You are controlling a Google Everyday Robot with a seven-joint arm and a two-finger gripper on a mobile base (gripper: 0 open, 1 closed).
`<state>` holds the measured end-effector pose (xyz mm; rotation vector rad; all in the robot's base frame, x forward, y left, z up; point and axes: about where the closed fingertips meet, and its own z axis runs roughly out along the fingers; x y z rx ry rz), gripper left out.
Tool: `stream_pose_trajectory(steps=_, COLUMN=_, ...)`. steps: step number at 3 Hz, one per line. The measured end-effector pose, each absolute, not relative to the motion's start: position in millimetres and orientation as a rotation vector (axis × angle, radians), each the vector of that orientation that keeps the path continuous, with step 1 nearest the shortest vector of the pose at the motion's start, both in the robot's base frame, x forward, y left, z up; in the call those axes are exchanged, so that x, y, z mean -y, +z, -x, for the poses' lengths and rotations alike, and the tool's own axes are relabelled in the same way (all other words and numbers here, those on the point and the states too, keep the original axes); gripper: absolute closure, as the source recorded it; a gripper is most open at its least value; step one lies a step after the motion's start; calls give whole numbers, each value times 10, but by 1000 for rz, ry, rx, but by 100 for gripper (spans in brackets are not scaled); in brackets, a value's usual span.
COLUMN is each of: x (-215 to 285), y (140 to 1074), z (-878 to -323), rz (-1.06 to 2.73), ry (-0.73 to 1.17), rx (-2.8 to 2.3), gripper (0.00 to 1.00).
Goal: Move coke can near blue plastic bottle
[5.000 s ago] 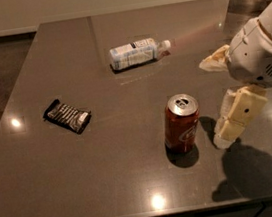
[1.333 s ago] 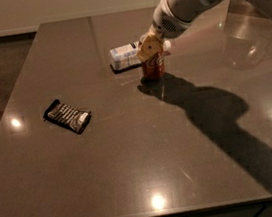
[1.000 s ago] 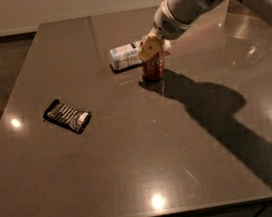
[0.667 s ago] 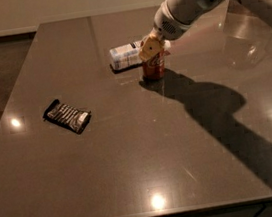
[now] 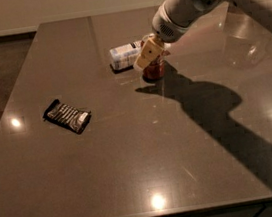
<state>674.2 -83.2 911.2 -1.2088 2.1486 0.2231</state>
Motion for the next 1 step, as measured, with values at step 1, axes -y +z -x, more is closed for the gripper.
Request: stream_pose_trajectory(steps=1, x=832, y=9112, z=-6742, rz=1209, ry=223, rx=-2149, gripper=0)
